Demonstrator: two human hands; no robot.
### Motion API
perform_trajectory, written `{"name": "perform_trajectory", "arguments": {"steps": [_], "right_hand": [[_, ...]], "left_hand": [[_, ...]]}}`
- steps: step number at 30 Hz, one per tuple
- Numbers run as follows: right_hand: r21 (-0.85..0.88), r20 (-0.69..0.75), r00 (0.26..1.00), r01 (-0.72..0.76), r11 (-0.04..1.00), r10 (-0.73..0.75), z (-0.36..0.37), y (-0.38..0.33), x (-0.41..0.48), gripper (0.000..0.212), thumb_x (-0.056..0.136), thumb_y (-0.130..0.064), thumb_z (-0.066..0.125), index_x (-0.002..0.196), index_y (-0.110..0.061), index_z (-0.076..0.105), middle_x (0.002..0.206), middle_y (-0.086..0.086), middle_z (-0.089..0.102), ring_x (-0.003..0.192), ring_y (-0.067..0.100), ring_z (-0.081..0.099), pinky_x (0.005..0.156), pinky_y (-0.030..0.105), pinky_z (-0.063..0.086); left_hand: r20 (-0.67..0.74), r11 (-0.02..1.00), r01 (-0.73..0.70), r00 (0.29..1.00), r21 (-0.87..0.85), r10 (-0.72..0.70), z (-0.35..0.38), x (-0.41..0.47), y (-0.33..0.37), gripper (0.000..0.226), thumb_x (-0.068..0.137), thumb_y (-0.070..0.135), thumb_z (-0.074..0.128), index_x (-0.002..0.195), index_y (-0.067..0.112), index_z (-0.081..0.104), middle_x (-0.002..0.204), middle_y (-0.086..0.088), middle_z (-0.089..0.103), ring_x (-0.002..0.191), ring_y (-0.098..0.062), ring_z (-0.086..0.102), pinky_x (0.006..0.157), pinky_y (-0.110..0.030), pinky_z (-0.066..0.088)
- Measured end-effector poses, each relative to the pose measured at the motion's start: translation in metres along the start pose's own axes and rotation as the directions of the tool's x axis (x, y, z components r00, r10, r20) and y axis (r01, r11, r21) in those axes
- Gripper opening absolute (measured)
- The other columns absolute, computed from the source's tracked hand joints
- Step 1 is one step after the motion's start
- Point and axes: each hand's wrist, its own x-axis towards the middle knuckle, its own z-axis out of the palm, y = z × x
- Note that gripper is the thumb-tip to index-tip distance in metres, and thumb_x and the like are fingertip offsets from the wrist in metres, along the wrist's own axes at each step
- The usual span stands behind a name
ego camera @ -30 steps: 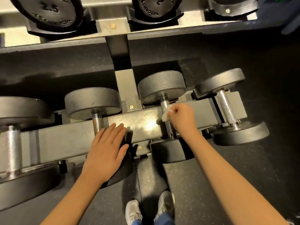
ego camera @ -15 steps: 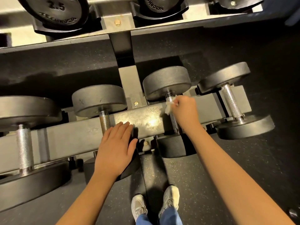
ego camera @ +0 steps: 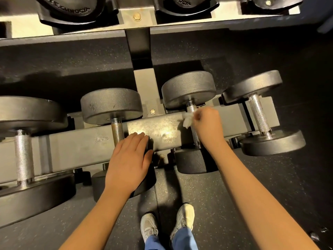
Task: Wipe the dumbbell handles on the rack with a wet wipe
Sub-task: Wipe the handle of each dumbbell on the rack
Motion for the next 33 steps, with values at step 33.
{"name": "perform_trajectory", "arguments": {"steps": [33], "right_hand": [[-0.255,-0.017,0.996,0.077,0.964,-0.084,0.011,-0.01,-0.011,0.02,0.088,0.001,0.056,0.105,0.0,0.067,0.108,0.018,0.054,0.092,0.035,0.055,0.073,0.038,0.049]], "left_hand": [[-0.044,0.999,-0.003,0.999,0.05,0.005,-0.003,-0.002,0.003,0.054,0.1,0.035,0.025,0.112,0.001,0.066,0.107,-0.013,0.068,0.108,-0.028,0.062,0.093,-0.036,0.034]]}}
